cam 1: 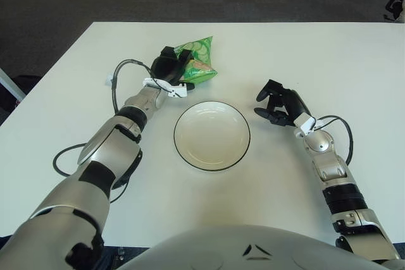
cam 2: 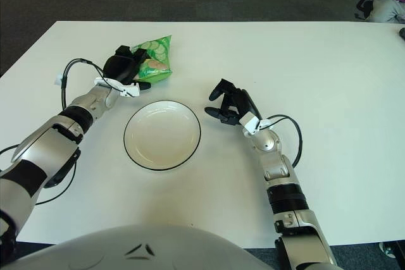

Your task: Put the snack into the plate.

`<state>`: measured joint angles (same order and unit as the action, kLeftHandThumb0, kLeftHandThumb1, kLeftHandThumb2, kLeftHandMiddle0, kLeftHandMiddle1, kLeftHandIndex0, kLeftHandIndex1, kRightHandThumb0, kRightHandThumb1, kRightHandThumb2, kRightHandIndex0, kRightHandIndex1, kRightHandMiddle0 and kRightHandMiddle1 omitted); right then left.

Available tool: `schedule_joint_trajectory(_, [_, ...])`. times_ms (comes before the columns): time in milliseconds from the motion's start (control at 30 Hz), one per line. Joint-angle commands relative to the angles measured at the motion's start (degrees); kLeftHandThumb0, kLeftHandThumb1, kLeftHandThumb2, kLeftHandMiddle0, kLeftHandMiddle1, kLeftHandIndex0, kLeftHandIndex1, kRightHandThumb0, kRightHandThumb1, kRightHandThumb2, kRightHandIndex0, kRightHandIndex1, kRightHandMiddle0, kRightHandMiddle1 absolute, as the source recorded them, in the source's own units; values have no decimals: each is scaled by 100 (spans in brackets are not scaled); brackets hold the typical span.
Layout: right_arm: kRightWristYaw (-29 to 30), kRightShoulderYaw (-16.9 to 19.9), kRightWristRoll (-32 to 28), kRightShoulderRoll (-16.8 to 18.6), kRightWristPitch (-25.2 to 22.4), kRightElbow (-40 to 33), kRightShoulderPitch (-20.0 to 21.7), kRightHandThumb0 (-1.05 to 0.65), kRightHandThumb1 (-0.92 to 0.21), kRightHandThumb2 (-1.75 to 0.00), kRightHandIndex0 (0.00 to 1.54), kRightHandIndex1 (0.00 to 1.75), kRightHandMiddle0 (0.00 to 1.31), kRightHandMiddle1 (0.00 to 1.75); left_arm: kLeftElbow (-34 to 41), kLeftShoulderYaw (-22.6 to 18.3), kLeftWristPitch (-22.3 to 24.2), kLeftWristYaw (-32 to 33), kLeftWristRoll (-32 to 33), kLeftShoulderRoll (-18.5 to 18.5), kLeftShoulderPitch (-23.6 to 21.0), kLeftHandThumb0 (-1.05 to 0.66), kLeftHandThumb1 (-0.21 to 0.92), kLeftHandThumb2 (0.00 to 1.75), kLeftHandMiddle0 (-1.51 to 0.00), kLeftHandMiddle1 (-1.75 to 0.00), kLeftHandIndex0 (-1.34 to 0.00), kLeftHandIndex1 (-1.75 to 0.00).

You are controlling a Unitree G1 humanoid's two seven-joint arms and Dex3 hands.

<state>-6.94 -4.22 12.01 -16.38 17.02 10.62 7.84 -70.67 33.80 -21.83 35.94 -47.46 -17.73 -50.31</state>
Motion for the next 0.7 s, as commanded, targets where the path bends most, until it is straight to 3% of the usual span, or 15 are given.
schedule_joint_trajectory(0, [-112,-33,-1,-62,-110,215,-103,-36,-92,-25,91,149,50,143,-54,-1,-431,116,72,-173,298,-39,57,99,-73,-175,-41,-175])
schedule_joint_trajectory(267, [-141,-1,-18,-95,-35,306,-83,-36,-92,-25,90,150,49,143,394,-290,-1469,616,346,-598,392,-40,53,104,-74,-175,-44,-175])
schedule_joint_trajectory(367, [-153,15,-22,-107,-15,327,-77,-36,-92,-25,90,151,49,143,464,-320,-1656,844,300,-688,397,-40,51,106,-74,-175,-45,-175])
schedule_joint_trajectory(533, [-167,29,-17,-122,6,368,-53,-36,-92,-25,90,151,49,144,848,-227,-2053,2383,-200,-962,388,-41,50,108,-74,-175,-46,-175])
schedule_joint_trajectory(667, [-180,33,-16,-129,3,405,-25,-36,-92,-25,89,152,49,144,1184,-333,-2257,2994,-303,-1070,429,-41,48,111,-74,-175,-48,-175])
